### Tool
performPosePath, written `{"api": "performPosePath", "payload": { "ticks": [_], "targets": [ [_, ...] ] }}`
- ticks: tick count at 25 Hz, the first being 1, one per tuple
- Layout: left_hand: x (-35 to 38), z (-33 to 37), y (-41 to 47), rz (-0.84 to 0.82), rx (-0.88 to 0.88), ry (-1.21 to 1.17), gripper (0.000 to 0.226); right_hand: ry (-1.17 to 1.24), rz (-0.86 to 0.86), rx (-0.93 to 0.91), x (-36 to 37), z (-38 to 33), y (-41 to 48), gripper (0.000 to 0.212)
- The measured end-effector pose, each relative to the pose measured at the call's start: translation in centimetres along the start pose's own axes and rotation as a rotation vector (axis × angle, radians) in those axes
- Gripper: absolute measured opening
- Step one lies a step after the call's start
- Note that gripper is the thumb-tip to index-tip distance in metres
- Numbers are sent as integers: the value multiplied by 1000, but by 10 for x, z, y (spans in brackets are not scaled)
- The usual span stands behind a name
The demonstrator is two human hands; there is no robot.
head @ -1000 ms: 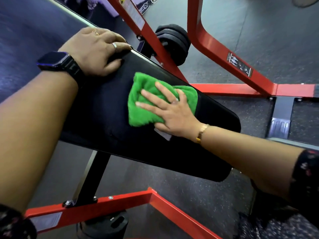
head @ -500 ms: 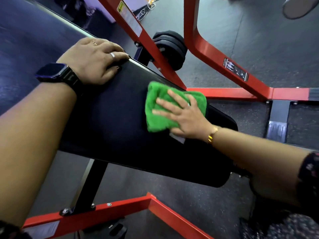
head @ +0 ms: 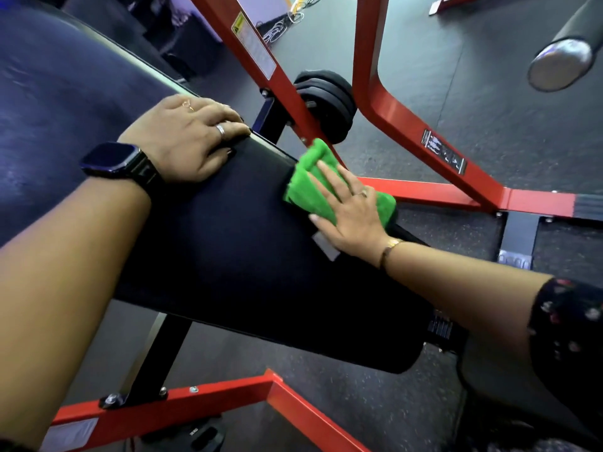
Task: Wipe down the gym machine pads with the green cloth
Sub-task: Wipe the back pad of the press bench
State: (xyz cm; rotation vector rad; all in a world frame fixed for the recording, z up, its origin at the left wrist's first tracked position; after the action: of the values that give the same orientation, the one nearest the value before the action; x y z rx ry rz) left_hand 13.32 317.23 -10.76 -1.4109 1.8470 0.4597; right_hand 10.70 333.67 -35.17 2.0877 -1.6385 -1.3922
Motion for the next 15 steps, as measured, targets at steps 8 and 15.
{"api": "performPosePath", "payload": {
  "ticks": [8,15],
  "targets": [
    [0,-1,-1,-10,-32,-12,48,5,-38,133,0,-7,-18,68],
    [0,-5,-1,-67,-44,-25,48,28,-64,-41,-8,-55,71,63]
  ]
}}
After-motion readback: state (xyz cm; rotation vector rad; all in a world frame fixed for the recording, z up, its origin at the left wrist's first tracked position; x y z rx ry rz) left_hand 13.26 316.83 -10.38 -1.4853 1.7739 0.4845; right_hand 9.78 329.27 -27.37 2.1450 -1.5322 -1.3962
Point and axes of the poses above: each hand's wrist, its own y-axis towards the middle knuckle, its own x-axis out of the palm, z = x × y, the point moved 2 cm from there along y, towards the middle knuckle, and after that the axes turned 3 degrees about z, right-handed, at the moved point
